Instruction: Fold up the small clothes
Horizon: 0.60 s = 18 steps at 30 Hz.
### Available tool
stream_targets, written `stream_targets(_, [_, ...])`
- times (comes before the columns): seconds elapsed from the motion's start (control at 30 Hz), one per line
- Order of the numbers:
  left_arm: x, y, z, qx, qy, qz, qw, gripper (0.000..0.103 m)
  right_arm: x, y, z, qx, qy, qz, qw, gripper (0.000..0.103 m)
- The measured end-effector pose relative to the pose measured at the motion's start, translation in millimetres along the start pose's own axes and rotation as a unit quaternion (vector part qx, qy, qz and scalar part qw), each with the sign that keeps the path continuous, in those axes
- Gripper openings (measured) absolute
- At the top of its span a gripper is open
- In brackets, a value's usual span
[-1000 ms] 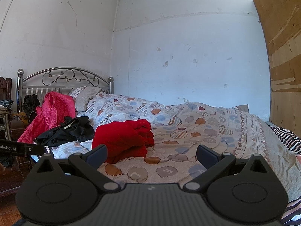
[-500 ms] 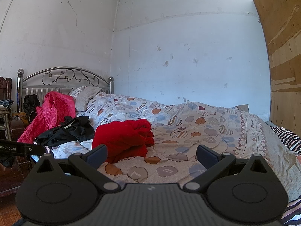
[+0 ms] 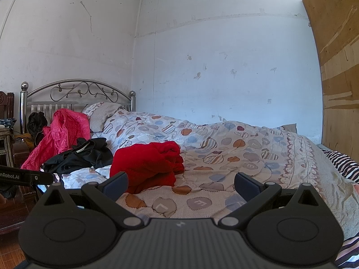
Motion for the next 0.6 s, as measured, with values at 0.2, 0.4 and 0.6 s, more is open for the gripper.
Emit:
stream_targets(0.2, [0.2,-0.1,0.0,0.000,0.000,0.000,1.0000,0.102,-0.1,0.0,-0.1,0.000,0.000,0.000,1.000,0.103])
stream_targets(0.4, [-0.3,0.0,0.1,-0.009,0.002,-0.004,1.0000,0.102,0.2,0.0,-0.1,0.000,0.000,-0.001,1.000,0.103])
stream_targets(0.6, [-7.1,0.5,-0.8,0.002,0.001,-0.014,0.9999,0.102,0.4,0.0,-0.3,0.000,0.000,-0.001,1.000,0.103])
Point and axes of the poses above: each gripper's, at about its wrist camera, not at the fingertips, and y roughly against the way its jaws point, z to its right, x to its top, the point moved 3 cm from there along -y, roughly the way its jaws point, and after that the axes turned 6 degrees about -x, right-handed, at the moved point
